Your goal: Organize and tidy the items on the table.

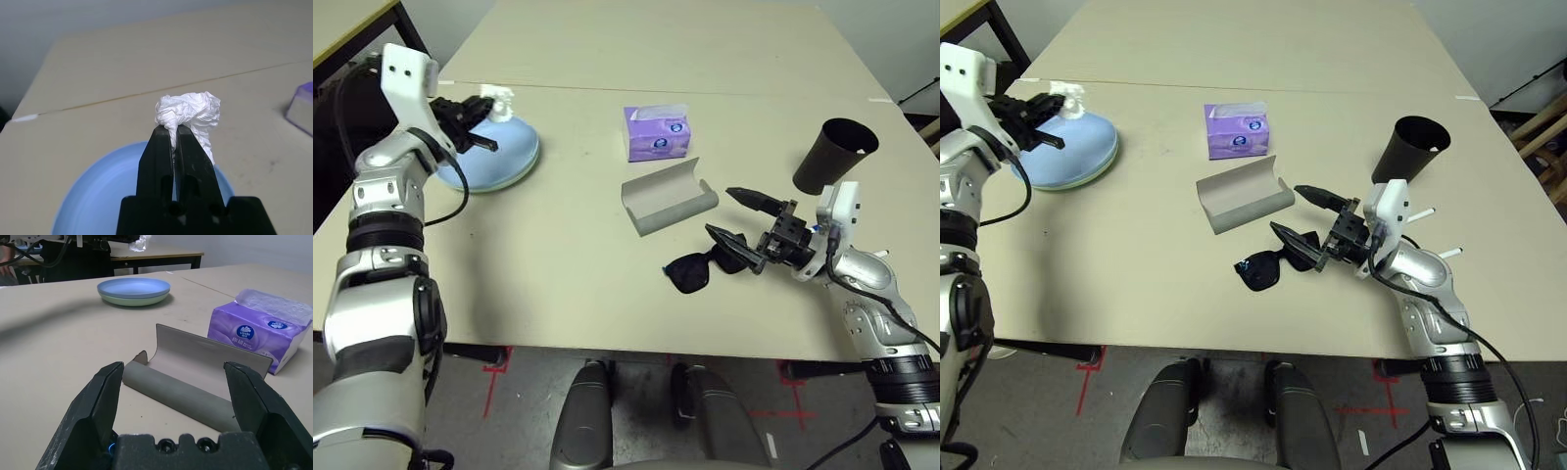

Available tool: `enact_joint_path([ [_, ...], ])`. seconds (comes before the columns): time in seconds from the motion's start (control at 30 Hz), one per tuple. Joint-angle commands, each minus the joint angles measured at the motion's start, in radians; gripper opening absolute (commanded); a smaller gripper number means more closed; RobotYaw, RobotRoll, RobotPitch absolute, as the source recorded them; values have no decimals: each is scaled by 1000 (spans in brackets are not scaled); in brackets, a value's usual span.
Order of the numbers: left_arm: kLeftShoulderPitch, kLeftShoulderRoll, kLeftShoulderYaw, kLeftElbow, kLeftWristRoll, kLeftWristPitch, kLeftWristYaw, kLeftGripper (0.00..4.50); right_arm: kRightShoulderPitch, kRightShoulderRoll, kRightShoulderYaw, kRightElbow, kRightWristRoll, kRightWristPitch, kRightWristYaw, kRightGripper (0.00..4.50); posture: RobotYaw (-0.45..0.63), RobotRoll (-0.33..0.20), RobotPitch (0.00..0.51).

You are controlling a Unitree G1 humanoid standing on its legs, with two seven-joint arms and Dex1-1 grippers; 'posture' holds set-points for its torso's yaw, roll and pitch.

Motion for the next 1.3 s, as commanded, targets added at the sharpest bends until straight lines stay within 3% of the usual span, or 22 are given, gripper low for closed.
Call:
enact_joint_path([
  [0.03,-5,3,-4,60,26,-31,22,26,5,-3,0,4,-1,2,5,4500,162,0,160],
  [0.07,-3,1,-2,68,26,-30,23,26,6,-4,-1,2,-1,3,5,4500,162,0,160],
  [0.17,3,-2,-7,82,33,-42,18,759,8,-5,-2,1,-1,3,4,4500,160,0,160],
  [0.43,13,-6,1,74,25,-47,-14,3892,4,-6,-3,7,-1,1,7,4500,166,0,158],
  [0.5,15,-7,5,63,16,-45,-32,4471,2,-6,-3,12,-1,-1,9,4500,173,0,156],
  [0.9,147,-56,37,-195,-155,63,-377,4471,-33,-13,-3,32,1,6,27,4500,191,0,155],
  [1.3,329,-56,-68,-380,-166,-18,-719,4471,-45,-28,-5,9,7,35,27,4500,181,0,168],
])
